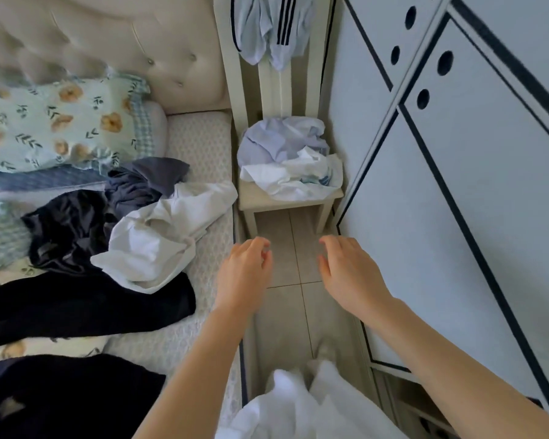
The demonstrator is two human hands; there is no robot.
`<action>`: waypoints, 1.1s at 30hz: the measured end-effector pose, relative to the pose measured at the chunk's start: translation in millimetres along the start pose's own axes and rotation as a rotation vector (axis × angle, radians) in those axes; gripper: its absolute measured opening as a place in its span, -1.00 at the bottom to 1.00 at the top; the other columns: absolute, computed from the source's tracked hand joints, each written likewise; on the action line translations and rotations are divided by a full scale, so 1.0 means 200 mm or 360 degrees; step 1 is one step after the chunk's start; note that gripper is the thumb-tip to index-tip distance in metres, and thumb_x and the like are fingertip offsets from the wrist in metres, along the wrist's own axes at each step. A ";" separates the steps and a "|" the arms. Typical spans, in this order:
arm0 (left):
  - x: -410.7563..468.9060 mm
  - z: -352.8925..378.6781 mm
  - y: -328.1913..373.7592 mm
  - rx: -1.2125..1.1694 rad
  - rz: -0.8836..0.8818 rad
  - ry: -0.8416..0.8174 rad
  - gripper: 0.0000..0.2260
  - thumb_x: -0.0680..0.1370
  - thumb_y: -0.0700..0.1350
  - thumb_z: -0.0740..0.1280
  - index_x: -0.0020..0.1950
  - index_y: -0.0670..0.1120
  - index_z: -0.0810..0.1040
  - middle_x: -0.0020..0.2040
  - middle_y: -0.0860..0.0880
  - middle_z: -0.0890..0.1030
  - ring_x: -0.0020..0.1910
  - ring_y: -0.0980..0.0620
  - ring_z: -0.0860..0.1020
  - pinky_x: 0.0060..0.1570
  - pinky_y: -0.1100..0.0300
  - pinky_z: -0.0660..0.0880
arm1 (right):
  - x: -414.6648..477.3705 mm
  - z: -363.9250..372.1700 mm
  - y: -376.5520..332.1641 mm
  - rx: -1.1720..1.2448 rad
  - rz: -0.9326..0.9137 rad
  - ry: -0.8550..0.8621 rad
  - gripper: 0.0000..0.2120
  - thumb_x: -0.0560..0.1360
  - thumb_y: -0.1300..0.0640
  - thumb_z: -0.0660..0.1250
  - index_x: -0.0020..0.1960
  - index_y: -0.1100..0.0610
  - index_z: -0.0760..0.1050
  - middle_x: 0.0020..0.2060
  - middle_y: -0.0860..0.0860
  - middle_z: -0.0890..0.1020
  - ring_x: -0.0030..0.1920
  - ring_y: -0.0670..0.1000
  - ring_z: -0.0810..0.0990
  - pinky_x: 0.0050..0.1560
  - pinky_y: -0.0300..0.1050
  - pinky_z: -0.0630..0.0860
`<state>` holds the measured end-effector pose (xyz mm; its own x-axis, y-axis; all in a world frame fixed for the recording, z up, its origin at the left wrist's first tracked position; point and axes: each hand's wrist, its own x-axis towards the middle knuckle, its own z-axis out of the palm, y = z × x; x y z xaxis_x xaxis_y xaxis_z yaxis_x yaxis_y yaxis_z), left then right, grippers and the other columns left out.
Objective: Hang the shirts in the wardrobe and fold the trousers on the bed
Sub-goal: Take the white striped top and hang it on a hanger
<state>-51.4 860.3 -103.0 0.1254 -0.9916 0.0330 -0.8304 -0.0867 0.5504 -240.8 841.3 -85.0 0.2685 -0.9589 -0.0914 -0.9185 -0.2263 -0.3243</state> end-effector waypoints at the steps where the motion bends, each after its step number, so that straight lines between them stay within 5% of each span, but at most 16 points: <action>1: 0.07 0.01 0.02 -0.0014 -0.0010 0.0005 -0.85 0.62 -0.12 0.25 0.09 -0.09 0.59 -0.19 0.07 0.52 -0.14 0.05 0.48 -0.28 0.16 0.43 | 0.07 -0.01 0.02 0.0002 0.0003 -0.0016 -0.65 0.63 0.10 0.10 0.39 0.16 0.33 0.23 0.03 0.52 0.28 0.05 0.41 0.10 -0.09 0.46; 4: 0.28 0.06 0.06 -0.0044 -0.0046 0.0062 -0.87 0.61 -0.14 0.28 0.05 -0.11 0.61 -0.16 0.01 0.58 -0.12 -0.02 0.52 -0.23 0.02 0.52 | 0.30 -0.03 0.11 0.0011 -0.0021 -0.0025 -0.66 0.63 0.10 0.10 0.36 0.17 0.35 0.19 0.05 0.53 0.23 0.07 0.43 0.07 -0.08 0.47; 10: 0.71 0.14 0.15 0.0002 -0.0054 0.0202 -0.91 0.58 -0.16 0.33 -0.06 -0.13 0.61 -0.25 0.01 0.57 -0.22 -0.03 0.53 -0.35 0.10 0.47 | 0.74 -0.12 0.27 0.0006 -0.0054 -0.0023 -0.70 0.62 0.08 0.12 0.31 0.16 0.38 0.11 0.04 0.54 0.15 0.06 0.47 0.03 -0.05 0.49; 15: 1.10 0.16 0.19 -0.0013 -0.0092 0.0186 -0.89 0.60 -0.13 0.30 0.04 -0.11 0.61 -0.18 -0.02 0.60 -0.16 -0.01 0.54 -0.24 -0.02 0.56 | 1.16 -0.21 0.39 0.0009 -0.0043 -0.0014 -0.70 0.62 0.07 0.12 0.30 0.14 0.38 0.11 0.03 0.53 0.12 0.05 0.46 -0.01 -0.06 0.49; 23: 1.74 0.09 0.09 0.0083 -0.0023 0.0247 -0.91 0.56 -0.19 0.36 0.02 -0.14 0.63 -0.19 -0.06 0.64 -0.19 -0.07 0.56 -0.29 0.16 0.38 | 1.80 -0.31 0.38 -0.0017 0.0004 0.0040 -0.69 0.62 0.07 0.13 0.32 0.13 0.37 0.15 0.05 0.53 0.19 0.06 0.46 0.05 -0.07 0.47; 29: 2.25 -0.04 -0.03 0.0127 0.0066 0.0097 -0.80 0.64 -0.10 0.25 0.18 -0.11 0.59 0.00 -0.05 0.64 -0.07 -0.01 0.54 -0.13 0.13 0.52 | 2.26 -0.41 0.28 -0.0034 0.0067 0.0114 -0.74 0.63 0.10 0.11 0.25 0.17 0.40 0.09 0.09 0.54 0.09 0.08 0.47 -0.04 -0.08 0.44; 33: 2.59 -0.10 -0.08 0.0181 0.0095 0.0038 -0.82 0.64 -0.09 0.23 0.14 -0.09 0.58 -0.02 -0.04 0.62 -0.13 0.05 0.43 -0.22 0.17 0.37 | 2.52 -0.48 0.24 -0.0003 0.0126 0.0155 -0.72 0.63 0.12 0.10 0.30 0.17 0.39 0.13 0.09 0.53 0.14 0.08 0.48 0.03 -0.06 0.48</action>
<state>38.2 350.6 -77.8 0.0858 -0.9928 0.0837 -0.8928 -0.0394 0.4487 -177.8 329.7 -56.6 0.1654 -0.9859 -0.0245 -0.9363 -0.1492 -0.3180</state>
